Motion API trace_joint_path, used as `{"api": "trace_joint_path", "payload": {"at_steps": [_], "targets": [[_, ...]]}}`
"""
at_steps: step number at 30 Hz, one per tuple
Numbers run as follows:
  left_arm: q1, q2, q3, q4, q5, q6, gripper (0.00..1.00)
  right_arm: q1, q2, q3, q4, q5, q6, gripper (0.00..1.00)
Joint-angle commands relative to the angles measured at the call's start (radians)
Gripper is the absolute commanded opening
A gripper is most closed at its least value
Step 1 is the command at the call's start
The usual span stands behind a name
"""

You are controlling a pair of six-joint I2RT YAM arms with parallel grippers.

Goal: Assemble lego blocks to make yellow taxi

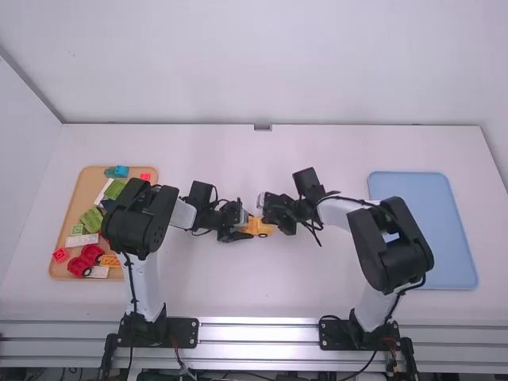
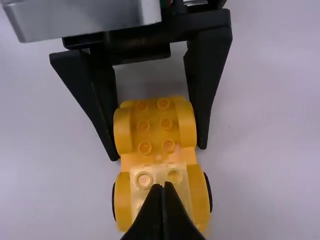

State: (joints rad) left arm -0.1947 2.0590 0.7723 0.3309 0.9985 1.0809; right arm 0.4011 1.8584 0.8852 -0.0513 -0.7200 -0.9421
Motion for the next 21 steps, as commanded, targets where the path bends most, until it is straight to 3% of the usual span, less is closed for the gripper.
{"api": "trace_joint_path", "payload": {"at_steps": [1,21], "targets": [[-0.003,0.019,0.005,-0.005,-0.021,0.008,0.45,0.011,0.035,0.017,0.001,0.022,0.02,0.0],[-0.002,0.019,0.005,-0.004,-0.021,0.008,0.45,0.058,0.035,0.017,-0.018,0.091,0.029,0.0]]}}
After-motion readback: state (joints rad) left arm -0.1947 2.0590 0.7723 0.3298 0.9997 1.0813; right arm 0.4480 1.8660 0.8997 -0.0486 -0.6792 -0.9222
